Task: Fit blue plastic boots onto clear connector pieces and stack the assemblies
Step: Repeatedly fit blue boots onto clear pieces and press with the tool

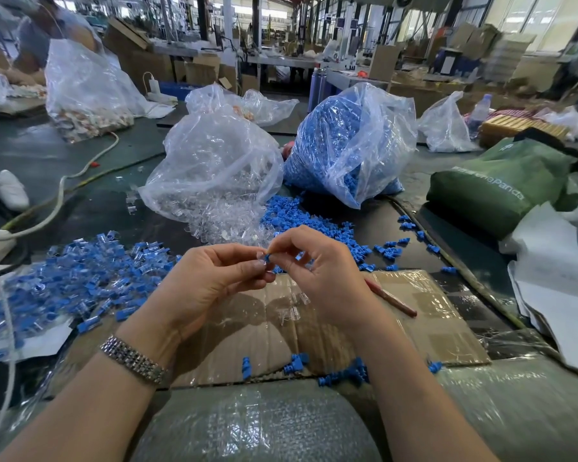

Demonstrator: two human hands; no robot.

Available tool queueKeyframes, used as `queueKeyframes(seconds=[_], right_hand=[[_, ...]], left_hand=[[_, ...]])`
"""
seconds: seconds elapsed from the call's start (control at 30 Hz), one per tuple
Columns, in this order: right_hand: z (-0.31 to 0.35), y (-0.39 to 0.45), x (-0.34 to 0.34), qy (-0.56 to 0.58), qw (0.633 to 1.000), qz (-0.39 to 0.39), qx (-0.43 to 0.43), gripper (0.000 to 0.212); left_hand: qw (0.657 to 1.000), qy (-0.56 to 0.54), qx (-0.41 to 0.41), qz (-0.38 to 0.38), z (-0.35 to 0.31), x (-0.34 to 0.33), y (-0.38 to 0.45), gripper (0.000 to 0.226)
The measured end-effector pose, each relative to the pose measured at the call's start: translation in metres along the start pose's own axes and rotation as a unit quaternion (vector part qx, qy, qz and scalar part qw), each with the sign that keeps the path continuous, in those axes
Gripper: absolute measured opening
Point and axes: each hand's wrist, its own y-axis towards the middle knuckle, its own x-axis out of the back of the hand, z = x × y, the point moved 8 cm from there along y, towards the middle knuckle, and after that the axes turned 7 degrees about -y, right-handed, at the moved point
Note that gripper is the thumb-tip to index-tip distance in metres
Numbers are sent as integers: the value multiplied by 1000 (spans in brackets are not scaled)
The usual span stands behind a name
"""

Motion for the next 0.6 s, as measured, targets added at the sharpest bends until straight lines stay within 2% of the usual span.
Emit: queueKeyframes(seconds=[0.07, 0.1, 0.17, 0.2, 0.27, 0.33, 0.43, 0.6], right_hand=[[-8, -1, 8, 32, 998, -6, -58, 4], [-14, -2, 16, 13, 996, -25, -90, 6], [-36, -6, 34, -128, 975, -43, -178, 18], [-50, -11, 40, -210, 948, -13, -239, 30], [-74, -28, 41, -300, 881, 89, -355, 55], [-84, -38, 38, -341, 840, 162, -391, 59], [-79, -37, 36, -350, 840, 160, -382, 42], [-78, -36, 37, -306, 860, 134, -386, 28]], left_hand=[[1000, -2, 2, 7, -1, -1, 0, 24], [1000, -6, 1, 9, -1, -1, -1, 23], [1000, -13, -2, 7, -2, -1, -1, 22], [1000, -17, -4, 3, -2, -1, -1, 22], [1000, -25, -8, -4, -2, 0, -1, 22], [999, -30, -9, -11, -2, 0, 0, 21], [999, -50, -9, -20, -2, 3, 2, 21], [995, -88, -15, -39, -2, 11, 3, 20]])
